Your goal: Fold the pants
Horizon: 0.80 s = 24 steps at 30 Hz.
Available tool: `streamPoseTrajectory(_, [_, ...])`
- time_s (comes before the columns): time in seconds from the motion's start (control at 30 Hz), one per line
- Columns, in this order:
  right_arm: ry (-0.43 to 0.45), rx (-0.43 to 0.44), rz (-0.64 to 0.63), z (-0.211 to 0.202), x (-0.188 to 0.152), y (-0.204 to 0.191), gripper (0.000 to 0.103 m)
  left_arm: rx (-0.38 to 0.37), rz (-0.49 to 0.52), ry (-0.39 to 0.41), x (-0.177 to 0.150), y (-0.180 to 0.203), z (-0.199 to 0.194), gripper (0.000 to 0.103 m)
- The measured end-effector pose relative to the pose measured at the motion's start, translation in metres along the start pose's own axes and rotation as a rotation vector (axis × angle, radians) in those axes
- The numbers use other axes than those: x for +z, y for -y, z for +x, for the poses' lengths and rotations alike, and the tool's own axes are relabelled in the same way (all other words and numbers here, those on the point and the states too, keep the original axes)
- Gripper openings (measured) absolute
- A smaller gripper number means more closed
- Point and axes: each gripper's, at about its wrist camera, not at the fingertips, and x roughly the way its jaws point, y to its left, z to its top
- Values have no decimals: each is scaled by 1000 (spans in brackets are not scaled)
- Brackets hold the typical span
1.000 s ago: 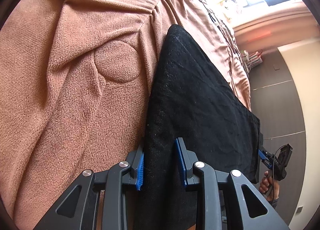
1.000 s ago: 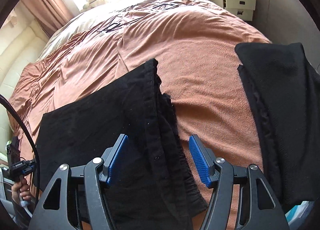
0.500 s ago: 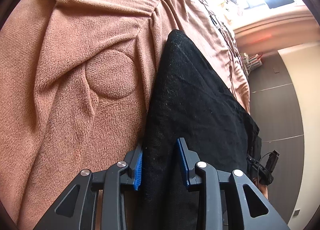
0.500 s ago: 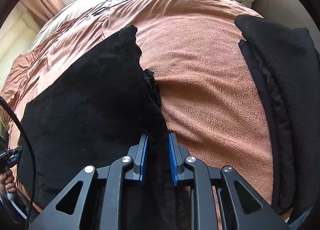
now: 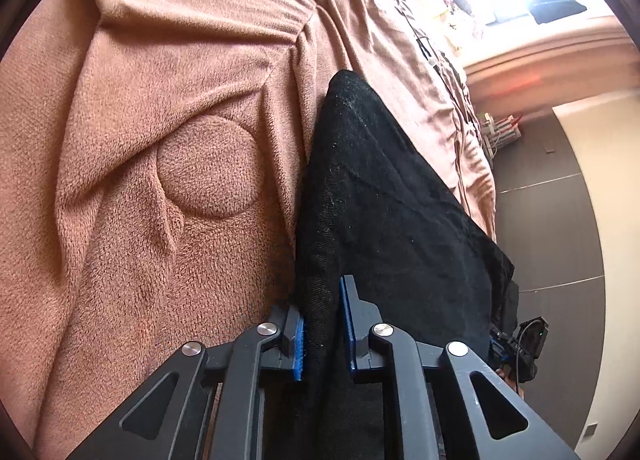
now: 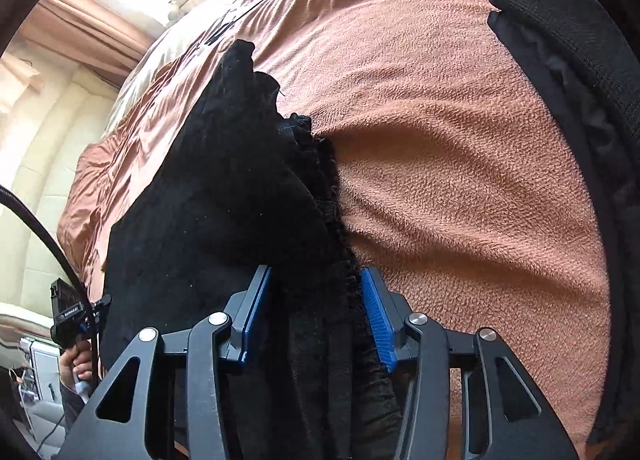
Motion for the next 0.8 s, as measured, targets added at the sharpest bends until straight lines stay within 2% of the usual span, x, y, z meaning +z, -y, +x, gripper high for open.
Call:
streamPoseTrajectory(0.27, [10,7,1,-6,-4,3,42,5,0,35,4,11,-19,11])
streamPoseTrajectory(0.43, [26,34,-12,-11,-5,-5,42,-5,9,55,4,12,-33,9])
streamPoseTrajectory(0.6, [33,17,-31,-13,-9,-17,42,-7,28,85,3,14,-51,6])
streamPoseTrajectory(0.67, [29,-23,-47,-12,-10,-21,42,-11,30,87,3,13,-55,5])
streamPoseTrajectory(0.8, [7,-159,-72,0,-7,-29,42,-17,28,76,2,6,-56,4])
